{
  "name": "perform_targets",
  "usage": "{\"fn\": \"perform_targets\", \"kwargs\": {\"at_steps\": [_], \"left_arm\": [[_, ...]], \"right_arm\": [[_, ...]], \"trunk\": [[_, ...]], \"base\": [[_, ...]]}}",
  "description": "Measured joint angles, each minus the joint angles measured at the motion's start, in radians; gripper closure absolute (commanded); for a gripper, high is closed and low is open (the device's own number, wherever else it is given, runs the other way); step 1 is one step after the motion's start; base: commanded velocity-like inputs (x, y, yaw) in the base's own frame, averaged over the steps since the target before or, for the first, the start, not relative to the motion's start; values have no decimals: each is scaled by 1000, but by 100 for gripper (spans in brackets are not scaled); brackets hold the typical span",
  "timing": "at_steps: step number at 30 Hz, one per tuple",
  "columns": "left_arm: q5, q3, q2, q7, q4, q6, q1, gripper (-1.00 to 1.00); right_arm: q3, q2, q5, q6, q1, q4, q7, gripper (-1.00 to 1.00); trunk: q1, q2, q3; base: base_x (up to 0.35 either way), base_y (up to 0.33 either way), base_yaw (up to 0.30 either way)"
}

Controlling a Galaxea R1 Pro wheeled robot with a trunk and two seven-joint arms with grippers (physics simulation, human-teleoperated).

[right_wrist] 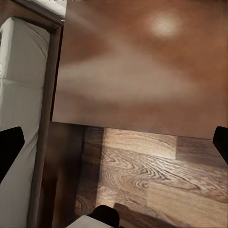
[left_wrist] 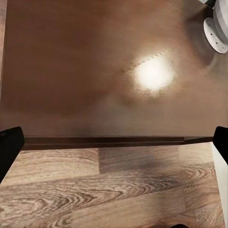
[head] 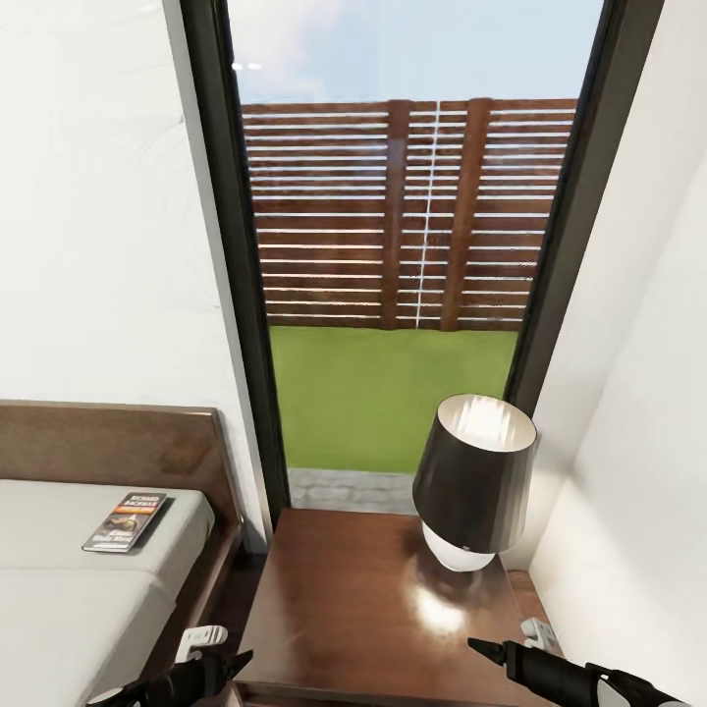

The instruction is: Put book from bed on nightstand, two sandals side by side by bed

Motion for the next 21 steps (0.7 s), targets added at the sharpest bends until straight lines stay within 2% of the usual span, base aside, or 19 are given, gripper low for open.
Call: {"fn": "perform_targets", "kwargs": {"at_steps": [4, 7, 10, 13, 16, 18, 21], "left_arm": [[0, 0, 0, -1, -1, 0, 0, -100], [0, 0, 0, -1, -1, 0, 0, -100], [0, 0, 0, -1, -1, 0, 0, -100], [0, 0, 0, -1, -1, 0, 0, -100], [-1, 0, 0, -1, -2, 0, 0, -100], [-2, 0, 0, -1, -2, 0, 0, -100], [-2, -1, 0, -1, -3, 0, 0, -100]], "right_arm": [[1, -1, -3, -53, 0, -11, 21, -100], [1, 0, -3, -59, -1, -27, 134, -100], [0, 14, -3, -36, -2, -70, 196, -100], [1, 70, -4, 79, -2, -172, 215, -100], [2, 159, -4, 256, -2, -305, 216, -100], [1, 201, -4, 321, -2, -377, 215, -100], [0, 219, -5, 351, -2, -439, 216, -100]], "trunk": [[0, 0, 0], [0, 0, 0], [0, 0, 0], [0, 0, 0], [0, 0, 0], [0, 0, 0], [0, 0, 0]], "base": [[0, 0, 0], [0, 0, 0], [0, 0, 0], [0, 0, 0], [0, 0, 0], [0, 0, 0], [0, 0, 0]]}}
